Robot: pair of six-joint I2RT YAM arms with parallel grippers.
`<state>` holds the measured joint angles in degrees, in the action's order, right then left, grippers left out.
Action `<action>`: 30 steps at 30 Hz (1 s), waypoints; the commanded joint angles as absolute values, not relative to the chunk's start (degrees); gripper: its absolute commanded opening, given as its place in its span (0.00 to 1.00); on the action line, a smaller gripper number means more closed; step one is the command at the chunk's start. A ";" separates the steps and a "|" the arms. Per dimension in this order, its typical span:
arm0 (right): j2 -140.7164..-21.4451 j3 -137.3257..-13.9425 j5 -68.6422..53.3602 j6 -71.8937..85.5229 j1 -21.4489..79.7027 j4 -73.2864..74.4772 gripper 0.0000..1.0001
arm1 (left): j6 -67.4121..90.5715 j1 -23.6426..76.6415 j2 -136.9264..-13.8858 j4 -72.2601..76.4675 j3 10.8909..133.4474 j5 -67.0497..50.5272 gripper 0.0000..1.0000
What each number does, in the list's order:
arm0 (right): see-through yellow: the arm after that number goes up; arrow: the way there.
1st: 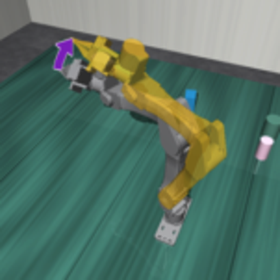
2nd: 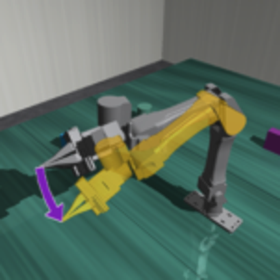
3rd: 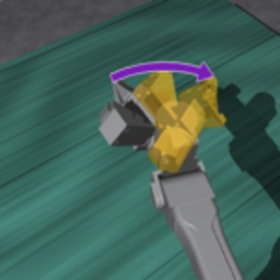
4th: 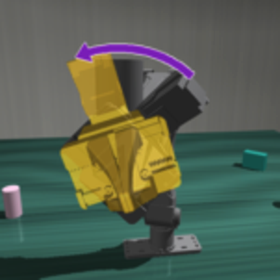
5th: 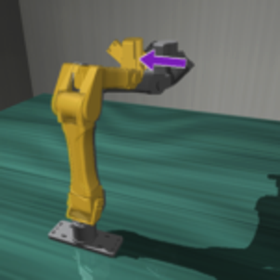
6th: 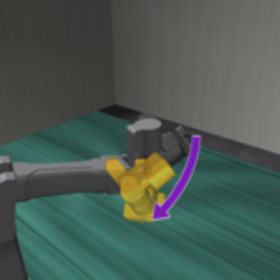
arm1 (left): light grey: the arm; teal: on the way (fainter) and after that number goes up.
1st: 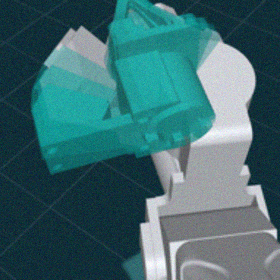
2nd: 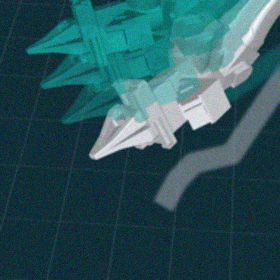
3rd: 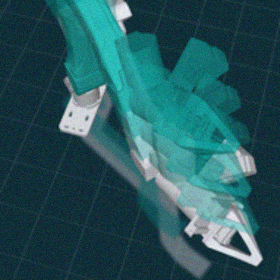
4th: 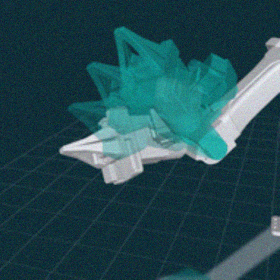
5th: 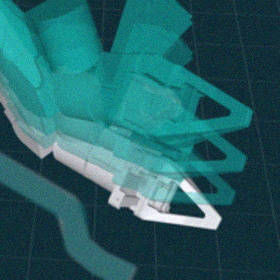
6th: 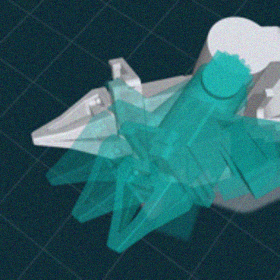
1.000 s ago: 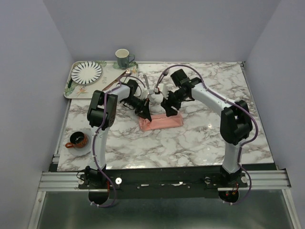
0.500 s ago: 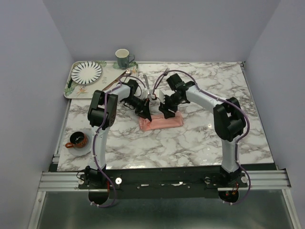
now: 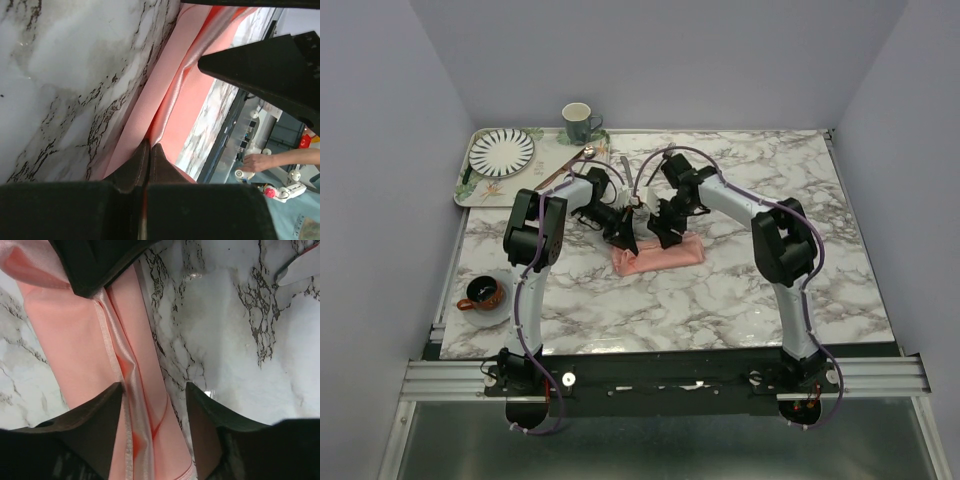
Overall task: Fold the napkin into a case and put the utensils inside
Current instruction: Fold the 2/3-rectangle-folded napkin at the center of the board, then smooth out the smaller rectangle-folded napkin at the center of the board.
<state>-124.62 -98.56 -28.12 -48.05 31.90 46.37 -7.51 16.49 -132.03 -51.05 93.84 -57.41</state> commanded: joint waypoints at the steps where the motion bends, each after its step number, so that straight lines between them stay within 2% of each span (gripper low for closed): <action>1: -127.35 -101.95 -28.04 -47.63 32.61 51.76 0.57 | -9.58 16.08 -132.45 -49.31 91.23 -53.44 0.00; 5: -126.92 -100.38 -28.91 -48.69 33.48 53.08 0.41 | -9.76 15.91 -131.14 -49.13 89.39 -53.26 0.00; 10: -124.64 -96.69 -30.32 -48.52 35.77 53.44 0.37 | -10.45 14.85 -129.03 -49.22 86.05 -53.18 0.00; 16: -123.14 -95.71 -33.22 -46.41 37.26 52.56 0.38 | -10.99 14.33 -125.60 -49.31 80.78 -54.49 0.00; 19: -123.22 -95.62 -33.92 -45.53 37.88 52.03 0.49 | -10.90 14.33 -124.45 -49.05 79.19 -54.84 0.00; 20: -123.31 -95.54 -34.10 -45.27 38.05 51.77 0.56 | -10.81 14.33 -124.19 -48.96 78.75 -54.93 0.00; 23: -123.31 -95.28 -34.45 -44.03 38.50 51.50 0.65 | -10.63 14.06 -124.19 -48.60 78.58 -54.76 0.00; 28: -123.49 -94.57 -32.88 -43.07 39.46 50.02 0.65 | -9.93 13.01 -124.89 -48.34 79.19 -55.11 0.00; 30: -123.92 -94.57 -31.13 -42.19 39.90 49.49 0.55 | -9.67 12.75 -124.89 -48.25 79.54 -55.55 0.00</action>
<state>-124.49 -96.12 -32.47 -44.40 38.33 50.52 -8.67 14.06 -125.25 -50.52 79.59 -58.35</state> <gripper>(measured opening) 0.618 0.013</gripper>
